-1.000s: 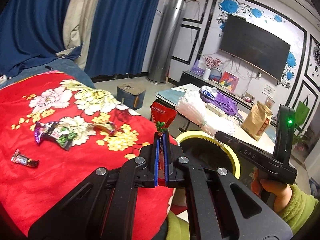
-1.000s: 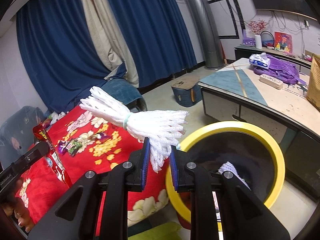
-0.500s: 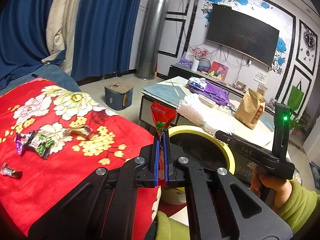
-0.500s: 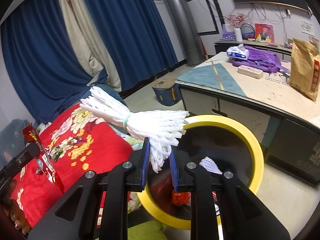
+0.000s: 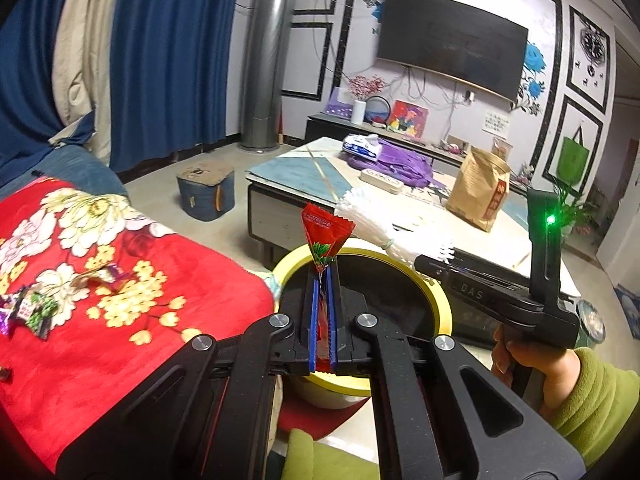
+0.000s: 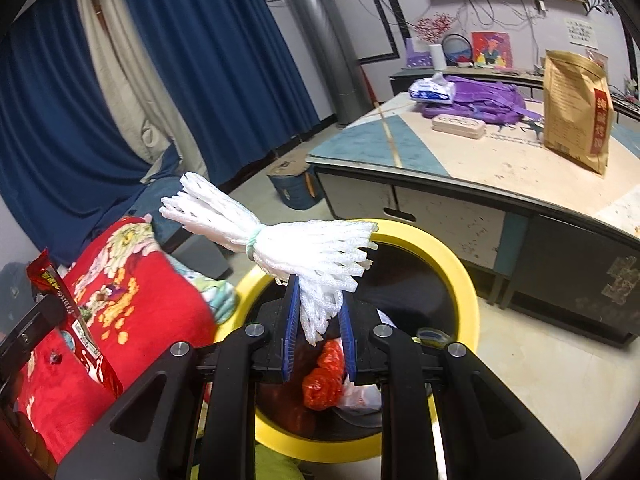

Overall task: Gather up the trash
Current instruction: 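Carry the red wrapper and mesh foam over the bin and open both tools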

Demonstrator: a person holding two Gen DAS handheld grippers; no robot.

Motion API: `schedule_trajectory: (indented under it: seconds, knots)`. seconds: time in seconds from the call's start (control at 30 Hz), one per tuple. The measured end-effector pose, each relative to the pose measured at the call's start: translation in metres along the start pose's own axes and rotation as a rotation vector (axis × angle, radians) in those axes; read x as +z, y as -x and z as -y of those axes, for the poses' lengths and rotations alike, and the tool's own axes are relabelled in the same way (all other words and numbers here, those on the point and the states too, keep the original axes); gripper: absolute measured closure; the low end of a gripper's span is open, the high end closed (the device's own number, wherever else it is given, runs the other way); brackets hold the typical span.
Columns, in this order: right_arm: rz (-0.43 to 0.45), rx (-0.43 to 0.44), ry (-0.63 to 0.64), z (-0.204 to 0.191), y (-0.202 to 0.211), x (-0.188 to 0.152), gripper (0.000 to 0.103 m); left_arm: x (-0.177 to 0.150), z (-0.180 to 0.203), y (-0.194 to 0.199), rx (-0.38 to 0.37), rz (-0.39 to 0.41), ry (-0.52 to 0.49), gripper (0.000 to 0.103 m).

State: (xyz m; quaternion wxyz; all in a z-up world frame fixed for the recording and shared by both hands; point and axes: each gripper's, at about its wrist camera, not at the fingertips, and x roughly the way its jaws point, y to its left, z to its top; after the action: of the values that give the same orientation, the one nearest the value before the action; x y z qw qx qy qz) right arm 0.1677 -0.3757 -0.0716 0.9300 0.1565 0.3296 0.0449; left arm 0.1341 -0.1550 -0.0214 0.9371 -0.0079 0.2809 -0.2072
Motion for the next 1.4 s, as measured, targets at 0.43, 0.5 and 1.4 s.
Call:
schedule_trajectory:
  seconds: [0.43, 0.5, 1.4]
  knots:
    - [-0.032, -0.051, -0.055, 0.033, -0.011, -0.007, 0.085, 0.001, 0.021, -0.036, -0.028, -0.041, -0.060, 0.102]
    - [-0.040, -0.054, -0.062, 0.037, -0.013, -0.008, 0.085, 0.001, 0.025, -0.043, -0.031, -0.050, -0.069, 0.102]
    - [-0.064, -0.061, -0.135, 0.053, -0.019, -0.012, 0.061, 0.012, 0.016, -0.086, -0.005, -0.107, -0.030, 0.025]
